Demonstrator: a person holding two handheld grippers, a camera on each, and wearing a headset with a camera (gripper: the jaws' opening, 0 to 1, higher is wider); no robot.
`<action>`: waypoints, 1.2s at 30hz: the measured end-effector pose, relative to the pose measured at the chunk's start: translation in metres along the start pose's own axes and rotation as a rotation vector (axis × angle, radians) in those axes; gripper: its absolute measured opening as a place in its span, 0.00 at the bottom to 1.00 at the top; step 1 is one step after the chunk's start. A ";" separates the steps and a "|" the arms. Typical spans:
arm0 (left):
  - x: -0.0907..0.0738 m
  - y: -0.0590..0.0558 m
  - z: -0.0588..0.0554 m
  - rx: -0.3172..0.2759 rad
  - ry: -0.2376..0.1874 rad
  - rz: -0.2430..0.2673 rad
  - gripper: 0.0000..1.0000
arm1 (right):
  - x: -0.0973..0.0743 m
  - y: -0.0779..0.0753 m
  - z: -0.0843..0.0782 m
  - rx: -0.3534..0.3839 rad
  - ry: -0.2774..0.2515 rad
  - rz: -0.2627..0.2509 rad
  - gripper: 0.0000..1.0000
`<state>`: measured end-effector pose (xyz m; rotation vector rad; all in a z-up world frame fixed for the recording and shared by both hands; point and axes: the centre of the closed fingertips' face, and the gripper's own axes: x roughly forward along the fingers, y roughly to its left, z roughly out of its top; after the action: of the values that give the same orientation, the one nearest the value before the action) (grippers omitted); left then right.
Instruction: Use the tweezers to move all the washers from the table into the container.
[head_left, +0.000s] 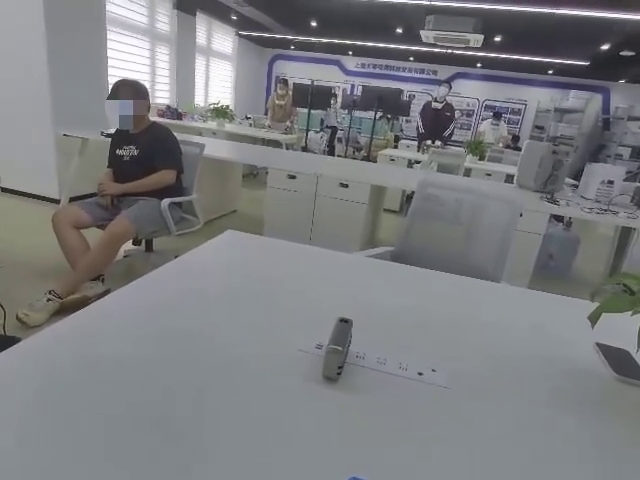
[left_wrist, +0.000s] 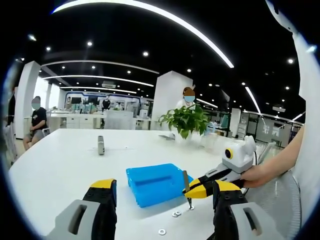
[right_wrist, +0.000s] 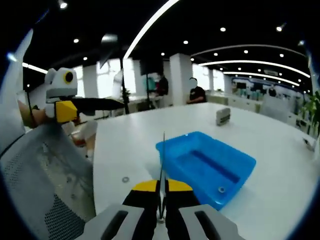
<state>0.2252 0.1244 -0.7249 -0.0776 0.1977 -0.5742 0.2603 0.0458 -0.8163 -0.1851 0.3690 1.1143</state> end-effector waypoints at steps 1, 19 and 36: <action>0.000 0.000 0.000 0.001 0.002 0.000 0.80 | -0.001 0.002 -0.001 -0.017 0.011 0.008 0.00; 0.001 -0.003 -0.004 0.028 0.026 -0.012 0.78 | -0.025 -0.002 -0.017 0.061 0.154 -0.024 0.01; 0.001 -0.001 -0.007 0.049 0.045 -0.007 0.78 | -0.020 -0.012 -0.013 0.126 0.201 -0.032 0.03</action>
<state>0.2241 0.1231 -0.7323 -0.0177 0.2274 -0.5875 0.2603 0.0198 -0.8213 -0.1918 0.6121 1.0402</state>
